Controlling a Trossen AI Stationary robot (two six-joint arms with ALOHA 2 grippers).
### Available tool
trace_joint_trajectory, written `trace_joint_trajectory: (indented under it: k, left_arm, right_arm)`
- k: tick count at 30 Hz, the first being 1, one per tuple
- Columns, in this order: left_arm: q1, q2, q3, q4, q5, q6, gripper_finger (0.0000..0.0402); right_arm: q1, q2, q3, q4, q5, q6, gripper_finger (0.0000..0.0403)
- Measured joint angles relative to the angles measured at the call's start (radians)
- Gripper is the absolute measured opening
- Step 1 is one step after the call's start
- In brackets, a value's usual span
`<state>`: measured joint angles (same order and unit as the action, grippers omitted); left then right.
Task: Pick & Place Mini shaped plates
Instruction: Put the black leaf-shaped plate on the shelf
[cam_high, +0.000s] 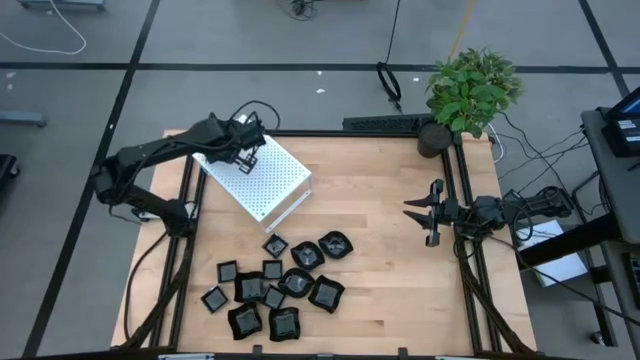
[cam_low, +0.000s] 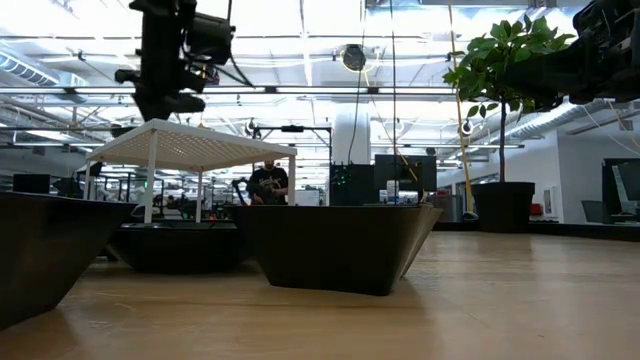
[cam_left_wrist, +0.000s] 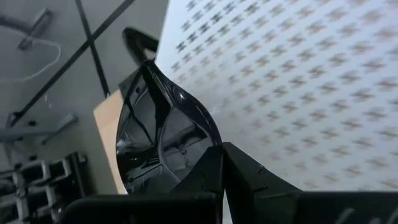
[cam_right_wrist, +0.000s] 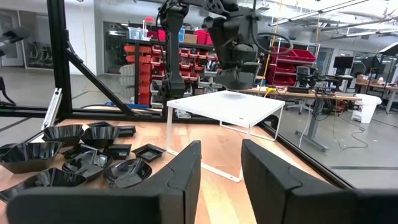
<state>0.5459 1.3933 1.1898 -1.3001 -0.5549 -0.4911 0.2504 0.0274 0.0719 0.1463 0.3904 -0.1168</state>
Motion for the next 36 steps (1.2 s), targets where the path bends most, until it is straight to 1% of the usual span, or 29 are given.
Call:
trace_joint_trajectory:
  k: [12,19,31,36]
  left_arm:
    - [0.017,0.001,-0.073,0.072,0.009,0.000,0.0007]
    - [0.017,0.000,-0.090,0.101,0.041,0.016,0.0004]
    - [0.016,0.000,-0.091,0.101,0.065,-0.010,0.0070]
    - [-0.015,-0.001,-0.082,0.097,0.068,-0.011,0.0104]
  right_arm:
    - [0.000,0.000,0.000,0.000,0.000,0.000,0.0102]
    - [0.000,0.000,0.000,0.000,0.000,0.000,0.0102]
    - [0.000,0.000,0.000,0.000,0.000,0.000,0.0102]
    - [0.000,0.000,0.000,0.000,0.000,0.000,0.0102]
